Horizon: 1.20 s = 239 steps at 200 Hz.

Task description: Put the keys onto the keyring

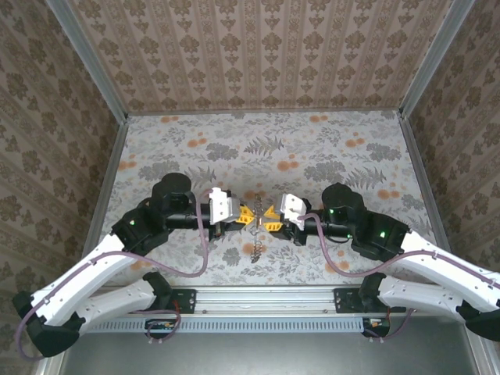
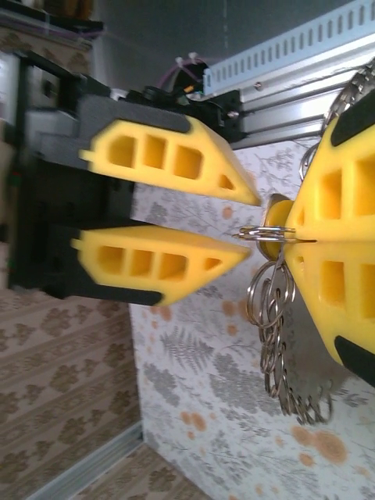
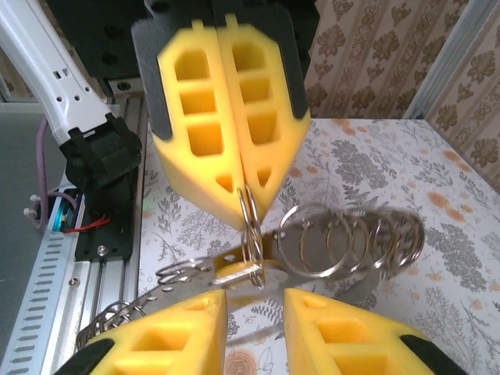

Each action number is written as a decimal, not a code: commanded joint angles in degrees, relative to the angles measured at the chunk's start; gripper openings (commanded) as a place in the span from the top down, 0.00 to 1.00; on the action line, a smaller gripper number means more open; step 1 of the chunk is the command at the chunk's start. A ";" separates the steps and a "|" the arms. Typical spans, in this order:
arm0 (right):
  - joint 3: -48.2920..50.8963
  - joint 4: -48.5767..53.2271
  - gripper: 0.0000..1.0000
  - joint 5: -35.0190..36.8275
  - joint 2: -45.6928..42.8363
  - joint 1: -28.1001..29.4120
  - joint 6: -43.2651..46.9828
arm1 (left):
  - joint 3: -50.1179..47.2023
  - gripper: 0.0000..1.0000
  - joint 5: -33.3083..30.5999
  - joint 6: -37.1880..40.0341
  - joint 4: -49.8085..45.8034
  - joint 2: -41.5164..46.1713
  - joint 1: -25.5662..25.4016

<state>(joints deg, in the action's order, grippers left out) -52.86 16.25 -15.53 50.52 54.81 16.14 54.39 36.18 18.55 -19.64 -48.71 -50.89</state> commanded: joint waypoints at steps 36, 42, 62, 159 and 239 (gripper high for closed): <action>1.93 -6.26 0.74 -2.38 -2.81 0.30 -0.85 | -4.28 1.00 7.14 -6.21 14.30 1.83 0.57; 2.48 -6.96 0.75 -2.61 -3.33 0.38 -1.02 | -5.16 1.00 7.21 -7.04 16.02 2.15 0.65; 3.91 -9.37 0.80 -3.15 -4.76 0.30 -1.48 | -6.91 1.00 7.15 -8.56 19.95 2.55 0.81; 3.81 -8.57 0.91 -2.71 -3.37 0.30 -2.77 | -8.66 1.00 9.06 -10.62 25.07 2.86 1.74; -0.16 -4.65 0.90 -0.83 1.72 0.26 -4.09 | -9.75 1.00 11.83 -13.54 30.97 2.99 2.78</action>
<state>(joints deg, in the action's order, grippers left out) -50.81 9.45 -18.20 50.06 54.81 13.28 44.21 43.99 7.01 4.14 -47.11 -47.53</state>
